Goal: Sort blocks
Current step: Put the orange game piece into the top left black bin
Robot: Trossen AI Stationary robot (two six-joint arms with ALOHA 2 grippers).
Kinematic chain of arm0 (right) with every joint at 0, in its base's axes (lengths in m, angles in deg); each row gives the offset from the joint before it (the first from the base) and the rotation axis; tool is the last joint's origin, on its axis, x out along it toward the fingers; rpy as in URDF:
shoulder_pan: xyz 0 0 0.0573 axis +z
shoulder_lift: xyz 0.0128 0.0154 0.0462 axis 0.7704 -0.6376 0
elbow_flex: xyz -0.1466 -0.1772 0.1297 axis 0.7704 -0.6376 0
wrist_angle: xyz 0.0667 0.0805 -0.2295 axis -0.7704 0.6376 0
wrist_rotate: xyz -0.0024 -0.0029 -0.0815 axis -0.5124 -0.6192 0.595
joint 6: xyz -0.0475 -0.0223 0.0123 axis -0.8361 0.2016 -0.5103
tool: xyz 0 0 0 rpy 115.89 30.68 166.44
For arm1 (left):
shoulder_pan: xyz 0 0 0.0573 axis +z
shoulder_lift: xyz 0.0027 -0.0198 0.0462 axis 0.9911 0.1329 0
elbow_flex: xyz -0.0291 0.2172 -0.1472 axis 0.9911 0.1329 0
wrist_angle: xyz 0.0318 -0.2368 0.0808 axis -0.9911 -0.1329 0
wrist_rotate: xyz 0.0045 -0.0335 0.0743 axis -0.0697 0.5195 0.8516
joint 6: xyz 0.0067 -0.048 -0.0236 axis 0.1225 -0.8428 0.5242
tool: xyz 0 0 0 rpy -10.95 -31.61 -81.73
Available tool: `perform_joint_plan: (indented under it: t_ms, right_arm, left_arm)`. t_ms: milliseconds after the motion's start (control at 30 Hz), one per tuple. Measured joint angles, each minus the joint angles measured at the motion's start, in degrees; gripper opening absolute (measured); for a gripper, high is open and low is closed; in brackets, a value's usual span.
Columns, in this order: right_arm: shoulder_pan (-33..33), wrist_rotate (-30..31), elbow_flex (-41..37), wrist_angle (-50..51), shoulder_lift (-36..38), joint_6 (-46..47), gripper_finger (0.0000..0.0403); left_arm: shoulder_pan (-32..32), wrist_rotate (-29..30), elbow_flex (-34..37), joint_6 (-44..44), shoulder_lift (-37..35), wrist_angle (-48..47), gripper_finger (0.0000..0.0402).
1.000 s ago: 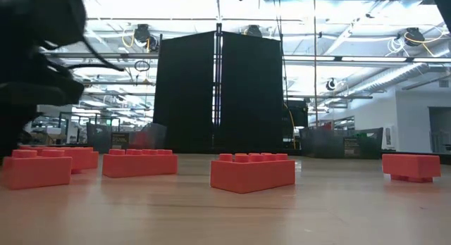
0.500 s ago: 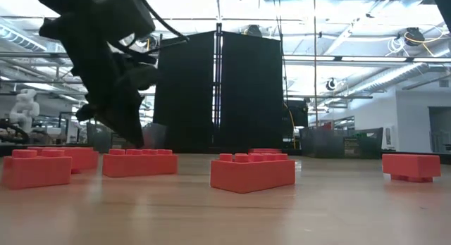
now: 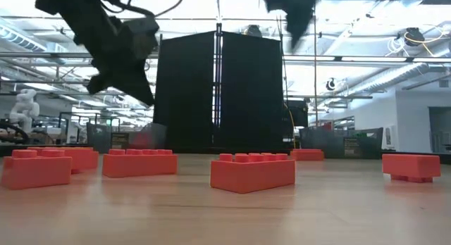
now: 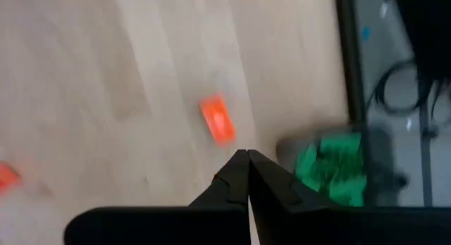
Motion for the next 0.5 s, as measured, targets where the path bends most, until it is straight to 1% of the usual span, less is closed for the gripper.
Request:
perform_joint_plan:
  t_ms: [33, 133, 233, 300, 367, 467, 500]
  right_arm:
    - [-1.1, 0.0, -5.5, -2.0, 2.7, -0.4, 0.0]
    - [-3.3, 0.0, -21.5, -18.0, 11.4, -0.2, 0.0]
    - [-4.6, -0.6, -34.2, -31.9, 18.9, -0.4, 0.0]
    - [-5.1, -3.7, -40.4, -38.7, 20.8, -2.4, 0.0005]
    - [-5.3, -6.8, -44.7, -41.9, 20.8, -2.2, 0.0023]
    - [-4.8, -12.0, -48.2, -45.8, 19.4, -1.0, 0.0072]
    - [-4.6, -12.7, -49.1, -46.3, 18.4, -0.4, 0.0093]
  left_arm:
    - [0.0, 1.0, -0.1, -0.2, -0.7, -0.7, 0.0]
    - [-0.3, 3.1, -0.1, 0.0, -2.7, -3.4, 0.0]
    - [-0.4, 4.5, -0.1, 0.2, -3.5, -3.8, 0.0]
    - [-0.3, 5.1, -0.1, 0.1, -3.6, -2.7, 0.0]
    - [-0.2, 5.1, -0.1, -0.2, -3.5, -3.0, 0.0]
    - [-0.3, 5.1, -0.1, -0.6, -3.5, -2.7, 0.0]
    - [-0.3, 5.1, -0.1, -1.1, -3.5, -2.9, 0.0]
